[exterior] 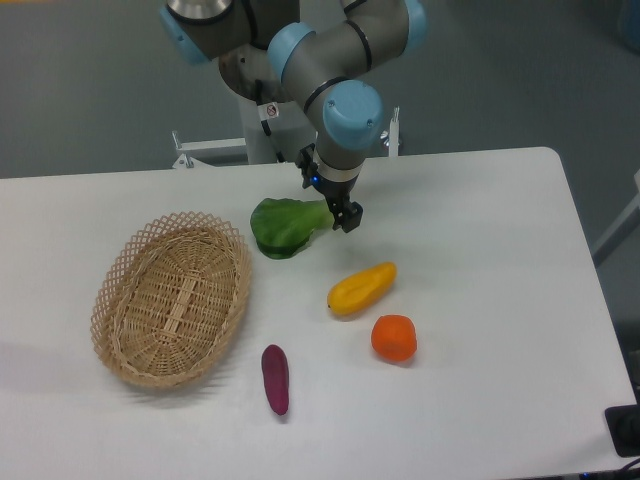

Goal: Pick up the green vegetable from the table
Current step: 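Move the gripper over to the green bok choy, then lower the open gripper onto the bok choy leaves and close it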

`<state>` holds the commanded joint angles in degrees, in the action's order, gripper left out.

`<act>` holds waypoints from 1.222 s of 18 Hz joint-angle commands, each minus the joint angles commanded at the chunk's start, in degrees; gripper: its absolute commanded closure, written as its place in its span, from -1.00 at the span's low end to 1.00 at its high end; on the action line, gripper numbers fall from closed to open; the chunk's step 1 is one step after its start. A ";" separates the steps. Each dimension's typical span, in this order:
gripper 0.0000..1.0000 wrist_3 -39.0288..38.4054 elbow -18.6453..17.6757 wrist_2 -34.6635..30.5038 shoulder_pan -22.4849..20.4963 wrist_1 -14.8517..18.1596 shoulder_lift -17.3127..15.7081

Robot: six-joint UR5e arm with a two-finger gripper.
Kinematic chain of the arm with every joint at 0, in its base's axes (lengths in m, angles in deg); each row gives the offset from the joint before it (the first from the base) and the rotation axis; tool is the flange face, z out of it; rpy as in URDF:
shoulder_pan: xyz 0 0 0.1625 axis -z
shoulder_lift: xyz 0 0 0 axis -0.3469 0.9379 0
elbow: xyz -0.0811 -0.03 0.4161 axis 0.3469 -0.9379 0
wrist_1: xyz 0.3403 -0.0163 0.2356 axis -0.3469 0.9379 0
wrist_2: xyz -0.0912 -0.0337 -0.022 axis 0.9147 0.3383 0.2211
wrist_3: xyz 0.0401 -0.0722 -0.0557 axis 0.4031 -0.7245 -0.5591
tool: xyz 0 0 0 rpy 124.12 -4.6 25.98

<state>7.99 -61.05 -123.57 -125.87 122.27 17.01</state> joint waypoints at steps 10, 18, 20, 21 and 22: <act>-1.00 -0.18 -0.26 0.88 1.05 -1.49 1.93; -1.00 -1.22 -2.11 1.23 1.14 -4.04 2.29; -1.00 -3.50 -2.02 1.14 2.10 -4.74 2.81; -1.00 -4.12 -2.02 1.14 2.72 -5.10 3.25; -1.00 -4.39 -2.02 1.14 2.81 -5.27 3.25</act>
<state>3.59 -63.07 -122.43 -123.05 117.00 20.26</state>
